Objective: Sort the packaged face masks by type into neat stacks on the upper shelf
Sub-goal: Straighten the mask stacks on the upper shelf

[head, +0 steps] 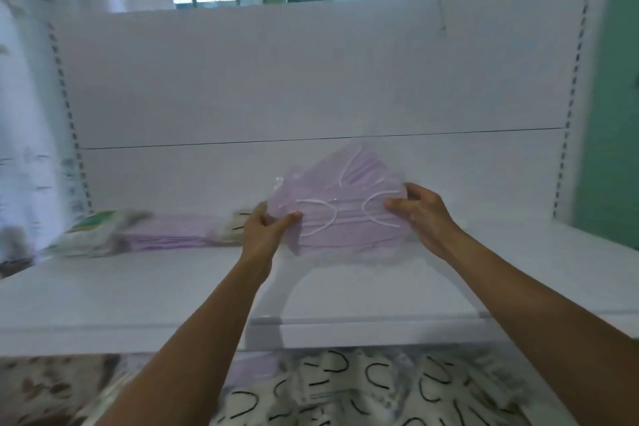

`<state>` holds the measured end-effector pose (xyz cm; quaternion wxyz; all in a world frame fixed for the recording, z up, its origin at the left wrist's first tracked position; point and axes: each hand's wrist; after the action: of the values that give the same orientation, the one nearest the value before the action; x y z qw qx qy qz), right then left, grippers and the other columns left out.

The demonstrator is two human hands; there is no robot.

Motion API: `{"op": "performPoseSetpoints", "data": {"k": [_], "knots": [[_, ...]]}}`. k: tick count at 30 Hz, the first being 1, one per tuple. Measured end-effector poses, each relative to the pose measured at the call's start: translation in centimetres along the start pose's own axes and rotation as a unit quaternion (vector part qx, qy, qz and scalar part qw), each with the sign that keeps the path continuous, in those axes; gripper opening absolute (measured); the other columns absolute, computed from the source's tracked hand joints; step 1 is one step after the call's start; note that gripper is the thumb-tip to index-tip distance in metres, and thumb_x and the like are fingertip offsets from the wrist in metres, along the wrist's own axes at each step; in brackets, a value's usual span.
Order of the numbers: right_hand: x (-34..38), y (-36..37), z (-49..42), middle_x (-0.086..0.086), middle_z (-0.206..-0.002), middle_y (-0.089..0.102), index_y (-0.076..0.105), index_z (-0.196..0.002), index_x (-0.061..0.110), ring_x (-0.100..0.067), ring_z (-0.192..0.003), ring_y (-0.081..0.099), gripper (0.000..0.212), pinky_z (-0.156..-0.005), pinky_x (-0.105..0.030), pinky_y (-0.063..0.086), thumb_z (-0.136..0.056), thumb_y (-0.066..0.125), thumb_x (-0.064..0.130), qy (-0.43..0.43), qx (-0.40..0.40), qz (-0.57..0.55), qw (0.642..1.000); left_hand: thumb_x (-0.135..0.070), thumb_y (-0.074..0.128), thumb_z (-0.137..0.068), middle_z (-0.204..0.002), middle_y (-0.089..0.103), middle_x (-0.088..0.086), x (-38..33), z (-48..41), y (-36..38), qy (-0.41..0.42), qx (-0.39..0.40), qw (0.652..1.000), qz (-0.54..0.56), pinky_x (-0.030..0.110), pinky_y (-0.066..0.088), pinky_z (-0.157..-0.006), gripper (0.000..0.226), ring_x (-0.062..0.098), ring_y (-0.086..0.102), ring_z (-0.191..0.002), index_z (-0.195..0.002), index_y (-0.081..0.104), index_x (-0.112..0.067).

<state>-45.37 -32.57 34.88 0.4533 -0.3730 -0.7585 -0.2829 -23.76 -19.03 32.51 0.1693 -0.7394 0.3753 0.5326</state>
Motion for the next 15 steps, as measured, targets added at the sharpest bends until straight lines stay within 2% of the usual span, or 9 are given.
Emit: {"op": "performPoseSetpoints", "data": {"k": [2, 3, 6, 8, 10, 11, 13, 15], "knots": [[-1.5, -1.6, 0.9, 0.006, -0.081, 0.072, 0.065, -0.095, 0.016, -0.008, -0.073, 0.067, 0.04, -0.063, -0.02, 0.053, -0.06, 0.077, 0.001, 0.022, 0.049, 0.053, 0.997, -0.026, 0.087, -0.054, -0.105, 0.062, 0.003, 1.1, 0.7, 1.0, -0.015, 0.03, 0.999, -0.035, 0.028, 0.051, -0.082, 0.073, 0.019, 0.061, -0.094, -0.117, 0.052, -0.016], [-2.8, -2.3, 1.5, 0.006, -0.084, 0.072, 0.063, -0.1, 0.016, -0.007, -0.076, 0.067, 0.047, -0.064, -0.02, 0.054, -0.058, 0.077, 0.0, 0.041, 0.069, 0.066, 0.995, -0.023, 0.087, -0.053, -0.107, 0.06, 0.001, 2.0, 1.3, 1.3, -0.024, 0.046, 0.998, -0.044, 0.024, 0.051, -0.076, 0.077, 0.014, 0.06, -0.093, -0.119, 0.048, -0.018], [-5.7, -3.6, 2.0, -0.005, -0.103, 0.07, 0.058, -0.114, 0.013, -0.017, -0.09, 0.067, 0.061, -0.08, -0.031, 0.054, -0.061, 0.075, -0.012, 0.081, 0.062, 0.044, 0.994, -0.003, 0.083, -0.057, -0.107, 0.06, -0.001, 3.9, 2.5, 2.3, -0.027, 0.083, 0.996, -0.034, 0.018, 0.049, -0.063, 0.065, 0.011, 0.062, -0.09, -0.112, 0.051, -0.02], [-5.7, -3.8, 1.3, -0.009, -0.102, 0.067, 0.055, -0.118, 0.018, -0.021, -0.089, 0.065, 0.066, -0.081, -0.035, 0.053, -0.063, 0.074, -0.013, 0.084, 0.039, 0.023, 0.995, -0.005, 0.085, -0.055, -0.101, 0.063, -0.005, 3.7, 2.2, 2.6, -0.004, 0.068, 0.997, -0.045, 0.011, 0.048, -0.063, 0.066, 0.007, 0.064, -0.09, -0.111, 0.052, -0.017], [-5.2, -3.8, 0.7, -0.007, -0.088, 0.06, 0.055, -0.115, 0.025, -0.02, -0.08, 0.06, 0.063, -0.076, -0.03, 0.05, -0.068, 0.071, -0.014, 0.086, 0.021, 0.021, 0.996, -0.011, 0.088, -0.055, -0.105, 0.064, -0.004, 3.3, 1.5, 2.6, 0.012, 0.054, 0.997, -0.062, 0.01, 0.048, -0.067, 0.073, 0.009, 0.063, -0.093, -0.118, 0.051, -0.015], [-5.2, -3.8, 0.5, -0.006, -0.083, 0.057, 0.057, -0.112, 0.026, -0.019, -0.077, 0.057, 0.059, -0.075, -0.029, 0.049, -0.07, 0.07, -0.014, 0.082, 0.01, 0.02, 0.996, -0.007, 0.086, -0.059, -0.105, 0.064, -0.002, 3.1, 1.6, 2.6, 0.015, 0.047, 0.997, -0.064, 0.01, 0.049, -0.066, 0.071, 0.011, 0.063, -0.092, -0.119, 0.05, -0.015], [-5.2, -4.1, 0.8, -0.003, -0.081, 0.063, 0.063, -0.105, 0.019, -0.019, -0.078, 0.06, 0.047, -0.076, -0.031, 0.048, -0.071, 0.066, -0.015, 0.077, -0.001, 0.005, 0.997, 0.0, 0.081, -0.065, -0.103, 0.064, -0.002, 3.2, 2.0, 2.6, 0.03, 0.034, 0.995, -0.094, 0.007, 0.047, -0.063, 0.065, 0.01, 0.062, -0.087, -0.119, 0.049, -0.016], [-5.6, -4.3, 1.5, -0.003, -0.085, 0.07, 0.066, -0.097, 0.013, -0.023, -0.085, 0.064, 0.037, -0.076, -0.033, 0.049, -0.072, 0.064, -0.013, 0.075, 0.01, -0.001, 0.997, -0.004, 0.079, -0.068, -0.101, 0.06, -0.007, 3.2, 2.7, 2.7, 0.035, 0.025, 0.992, -0.118, 0.006, 0.046, -0.062, 0.06, 0.006, 0.058, -0.087, -0.117, 0.047, -0.019]]}}
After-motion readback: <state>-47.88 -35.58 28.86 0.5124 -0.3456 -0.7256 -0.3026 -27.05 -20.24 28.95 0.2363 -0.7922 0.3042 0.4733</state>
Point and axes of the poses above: each hand's wrist, its own z-axis away from the middle knuckle, its own y-axis out of the palm, x = y × z
